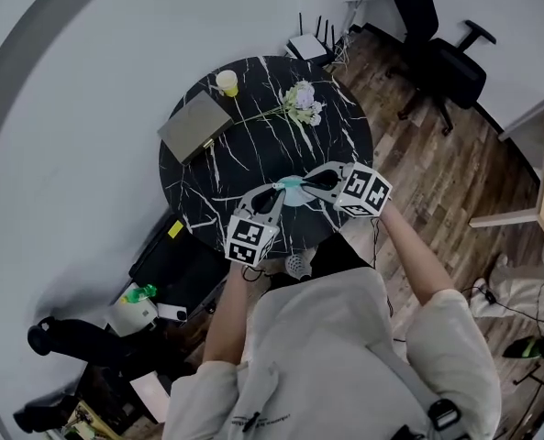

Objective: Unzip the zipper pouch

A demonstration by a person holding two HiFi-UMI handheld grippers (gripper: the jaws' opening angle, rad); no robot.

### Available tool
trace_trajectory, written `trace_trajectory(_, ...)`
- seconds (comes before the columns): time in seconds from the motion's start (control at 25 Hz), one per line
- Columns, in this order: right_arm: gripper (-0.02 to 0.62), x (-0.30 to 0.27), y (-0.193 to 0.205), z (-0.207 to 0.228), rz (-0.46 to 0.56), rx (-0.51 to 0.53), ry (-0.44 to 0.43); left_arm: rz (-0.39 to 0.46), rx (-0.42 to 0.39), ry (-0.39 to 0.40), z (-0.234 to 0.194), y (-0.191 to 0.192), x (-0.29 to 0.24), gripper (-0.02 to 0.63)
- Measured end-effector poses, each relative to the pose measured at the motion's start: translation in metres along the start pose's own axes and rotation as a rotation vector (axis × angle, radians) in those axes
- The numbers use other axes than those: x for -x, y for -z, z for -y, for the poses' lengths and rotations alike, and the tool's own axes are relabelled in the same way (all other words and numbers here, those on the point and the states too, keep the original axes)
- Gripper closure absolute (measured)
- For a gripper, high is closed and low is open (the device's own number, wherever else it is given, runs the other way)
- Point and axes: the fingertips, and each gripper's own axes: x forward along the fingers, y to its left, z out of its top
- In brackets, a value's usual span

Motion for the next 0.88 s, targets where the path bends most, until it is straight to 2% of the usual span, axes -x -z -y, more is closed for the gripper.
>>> trace_trajectory(0.12,0.545,0.001,0.005,0.002,-0.019,0.008,0.021,-0.028,-0.071,0.000,0.003,-0.002,-0.002,0.566)
trace_trajectory(0.16,0.522,0.002,0.007,0.003,-0.038,0.027,0.030,-0.046,-0.105,0.003,0.004,-0.002,-0.003,0.566)
trace_trajectory(0.28,0.517,0.008,0.003,0.000,-0.066,0.096,0.037,-0.119,-0.200,0.002,0.007,0.005,-0.005,0.566)
trace_trajectory(0.56,0.520,-0.006,-0.015,-0.021,-0.171,0.329,-0.062,-0.237,-0.384,0.053,0.016,0.017,-0.012,0.566)
trace_trajectory(0.88,0.487,-0.026,-0.009,-0.035,-0.305,0.389,-0.186,-0.327,-0.581,0.093,0.033,0.026,-0.012,0.566)
